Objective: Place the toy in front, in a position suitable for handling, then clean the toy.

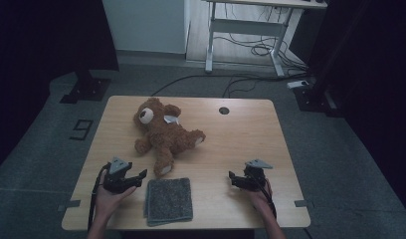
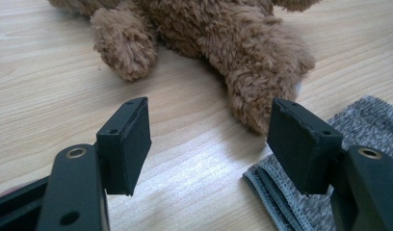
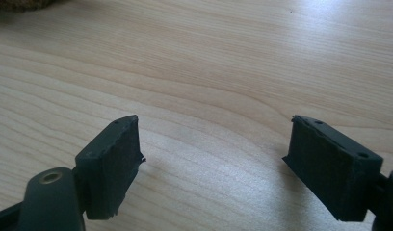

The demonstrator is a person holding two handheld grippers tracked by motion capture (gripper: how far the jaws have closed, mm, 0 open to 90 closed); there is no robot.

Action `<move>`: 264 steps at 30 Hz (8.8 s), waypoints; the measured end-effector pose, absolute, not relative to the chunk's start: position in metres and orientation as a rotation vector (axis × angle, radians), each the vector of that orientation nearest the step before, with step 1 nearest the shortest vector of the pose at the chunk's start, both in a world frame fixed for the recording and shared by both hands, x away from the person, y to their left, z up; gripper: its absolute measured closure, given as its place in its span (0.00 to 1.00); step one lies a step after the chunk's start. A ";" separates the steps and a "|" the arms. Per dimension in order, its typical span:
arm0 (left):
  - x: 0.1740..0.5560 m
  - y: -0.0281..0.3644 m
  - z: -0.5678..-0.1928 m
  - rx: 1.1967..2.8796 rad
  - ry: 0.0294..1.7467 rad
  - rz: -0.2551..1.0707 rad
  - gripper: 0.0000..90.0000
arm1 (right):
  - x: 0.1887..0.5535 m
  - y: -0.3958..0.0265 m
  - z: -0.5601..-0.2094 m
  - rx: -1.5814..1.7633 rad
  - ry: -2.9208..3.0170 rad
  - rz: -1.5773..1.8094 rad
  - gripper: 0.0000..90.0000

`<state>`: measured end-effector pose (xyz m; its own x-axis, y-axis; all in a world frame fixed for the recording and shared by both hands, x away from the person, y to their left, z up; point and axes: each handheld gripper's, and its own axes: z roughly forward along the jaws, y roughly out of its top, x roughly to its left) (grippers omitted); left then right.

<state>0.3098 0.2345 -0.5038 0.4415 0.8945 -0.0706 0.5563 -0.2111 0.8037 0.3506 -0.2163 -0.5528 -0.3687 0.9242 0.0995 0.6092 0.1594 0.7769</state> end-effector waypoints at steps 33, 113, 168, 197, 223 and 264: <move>0.433 0.239 -0.518 1.943 1.337 0.505 0.34 | 0.416 -0.115 -0.510 1.264 2.128 1.366 0.20; 0.362 0.138 -0.483 1.920 0.933 0.259 0.84 | 0.401 -0.224 -0.488 1.296 1.956 1.495 0.34; 0.277 0.107 -0.543 2.216 0.935 0.361 0.42 | 0.356 -0.196 -0.532 1.271 2.009 1.495 0.64; 0.282 0.166 -0.516 1.946 0.975 0.326 0.86 | 0.345 -0.203 -0.536 1.269 2.022 1.501 0.64; 0.365 0.099 -0.458 1.940 0.879 0.389 0.86 | 0.353 -0.198 -0.529 1.317 1.975 1.550 0.65; 0.345 0.150 -0.448 1.860 0.953 0.503 0.87 | 0.354 -0.208 -0.534 1.292 2.013 1.631 0.66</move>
